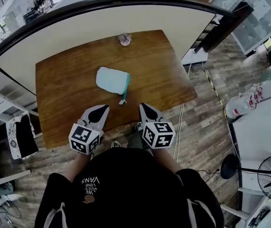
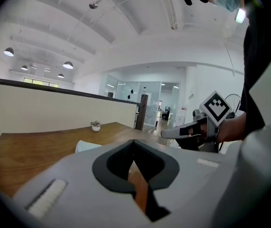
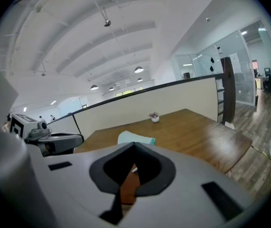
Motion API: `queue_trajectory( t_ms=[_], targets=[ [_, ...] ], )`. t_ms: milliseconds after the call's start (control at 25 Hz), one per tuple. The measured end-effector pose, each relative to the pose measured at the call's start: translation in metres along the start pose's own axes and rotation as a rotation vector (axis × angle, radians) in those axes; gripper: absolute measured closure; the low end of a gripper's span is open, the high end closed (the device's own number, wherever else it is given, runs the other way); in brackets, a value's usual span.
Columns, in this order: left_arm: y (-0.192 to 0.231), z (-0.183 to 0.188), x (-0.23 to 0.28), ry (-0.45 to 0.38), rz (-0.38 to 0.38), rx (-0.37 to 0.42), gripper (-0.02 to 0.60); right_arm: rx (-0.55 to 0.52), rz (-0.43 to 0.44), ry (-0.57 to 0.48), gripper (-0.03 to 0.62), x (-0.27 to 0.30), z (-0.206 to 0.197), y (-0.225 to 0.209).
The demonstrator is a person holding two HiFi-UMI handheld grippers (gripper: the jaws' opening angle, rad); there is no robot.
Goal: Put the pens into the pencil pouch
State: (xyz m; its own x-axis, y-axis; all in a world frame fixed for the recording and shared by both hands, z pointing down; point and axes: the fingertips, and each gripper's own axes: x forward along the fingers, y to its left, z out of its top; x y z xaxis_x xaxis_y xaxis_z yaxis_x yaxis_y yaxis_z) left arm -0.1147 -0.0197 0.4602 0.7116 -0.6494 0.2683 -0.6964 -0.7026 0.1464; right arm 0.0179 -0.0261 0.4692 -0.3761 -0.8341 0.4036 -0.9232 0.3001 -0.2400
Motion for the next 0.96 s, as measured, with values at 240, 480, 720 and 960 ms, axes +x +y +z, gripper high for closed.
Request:
queue_trajectory(
  t_ms=[240, 480, 720, 960],
  targets=[
    [0.0, 0.003, 0.001, -0.023, 0.005, -0.004, 0.571, -0.019, 0.01, 0.011, 0.582, 0.005, 0.0, 0.003],
    [0.002, 0.001, -0.002, -0.028, 0.004, -0.016, 0.571, -0.027, 0.013, 0.018, 0.582, 0.007, -0.002, 0.008],
    [0.004, 0.002, 0.0, -0.031, 0.002, -0.022, 0.571, -0.026, 0.008, 0.027, 0.582, 0.01, -0.004, 0.006],
    [0.005, 0.0, 0.001, -0.027, -0.003, -0.018, 0.571, -0.027, 0.004, 0.027, 0.582, 0.012, -0.003, 0.006]
  ],
)
